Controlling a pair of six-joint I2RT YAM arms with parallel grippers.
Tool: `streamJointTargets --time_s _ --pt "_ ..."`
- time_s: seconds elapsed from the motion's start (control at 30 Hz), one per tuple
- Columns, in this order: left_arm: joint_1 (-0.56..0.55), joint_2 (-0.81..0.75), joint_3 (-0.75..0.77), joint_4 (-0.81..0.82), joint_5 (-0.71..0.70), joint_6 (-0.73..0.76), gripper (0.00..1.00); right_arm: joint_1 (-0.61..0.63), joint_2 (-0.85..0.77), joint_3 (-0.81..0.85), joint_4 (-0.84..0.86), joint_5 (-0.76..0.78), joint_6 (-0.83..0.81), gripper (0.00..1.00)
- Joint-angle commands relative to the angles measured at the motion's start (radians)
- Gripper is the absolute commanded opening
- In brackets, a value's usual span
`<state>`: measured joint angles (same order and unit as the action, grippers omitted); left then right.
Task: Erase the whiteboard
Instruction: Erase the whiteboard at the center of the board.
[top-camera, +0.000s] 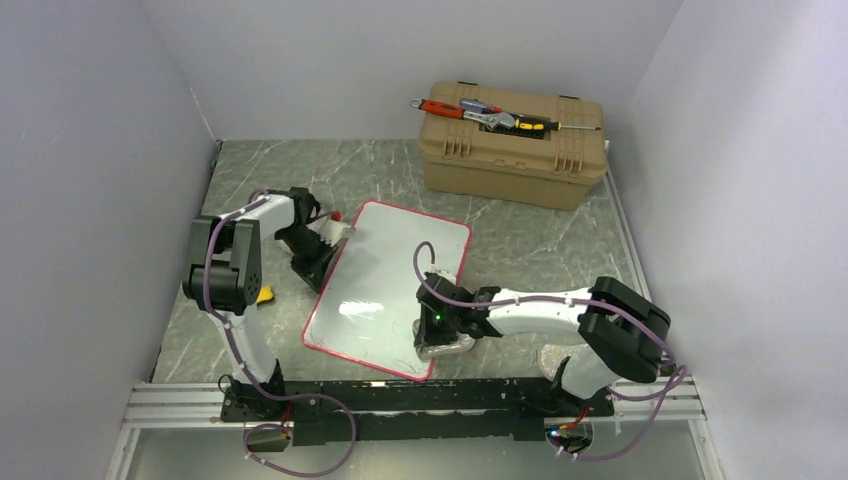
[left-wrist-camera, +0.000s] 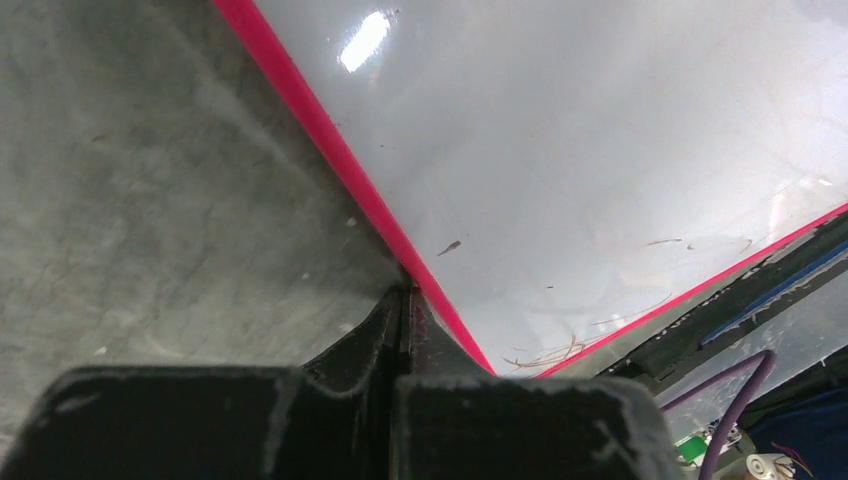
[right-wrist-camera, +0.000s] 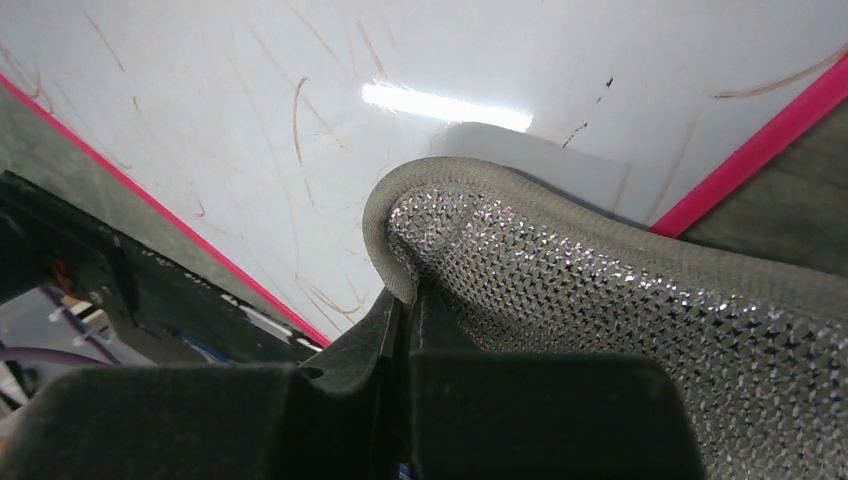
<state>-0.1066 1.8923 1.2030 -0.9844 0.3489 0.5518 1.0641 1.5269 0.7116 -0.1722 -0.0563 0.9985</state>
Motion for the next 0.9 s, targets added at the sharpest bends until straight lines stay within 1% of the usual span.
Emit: streamJointTargets --time_s 0.0,0.1,0.2,0.3,0.5,0.63,0.73,0.87 --pt "-0.059 0.021 -0.012 0.093 0.162 -0.050 0.04 0.019 -0.030 0.001 -0.107 0.126 -0.039 0.00" --pt "-0.059 0.020 -0.001 0.110 0.132 -0.069 0.03 0.066 -0.023 0.034 -0.095 0.066 -0.056 0.00" --pt "-0.059 0.027 0.009 0.120 0.115 -0.080 0.04 0.138 0.013 0.082 -0.128 0.061 -0.045 0.00" --pt "-0.059 0.033 0.016 0.117 0.112 -0.081 0.04 0.189 0.009 0.065 -0.111 0.061 -0.001 0.00" --pt "-0.059 0.018 0.004 0.117 0.114 -0.079 0.04 0.205 0.041 -0.020 -0.023 0.060 0.076 0.00" --pt "-0.060 0.008 -0.017 0.115 0.123 -0.075 0.04 0.188 0.150 0.016 0.036 0.061 0.060 0.00" --pt "-0.064 0.009 -0.025 0.112 0.129 -0.075 0.04 0.171 0.286 0.128 0.083 0.003 0.004 0.00" --pt "-0.071 0.008 -0.030 0.114 0.126 -0.081 0.04 0.166 0.516 0.413 0.047 -0.043 -0.092 0.00"
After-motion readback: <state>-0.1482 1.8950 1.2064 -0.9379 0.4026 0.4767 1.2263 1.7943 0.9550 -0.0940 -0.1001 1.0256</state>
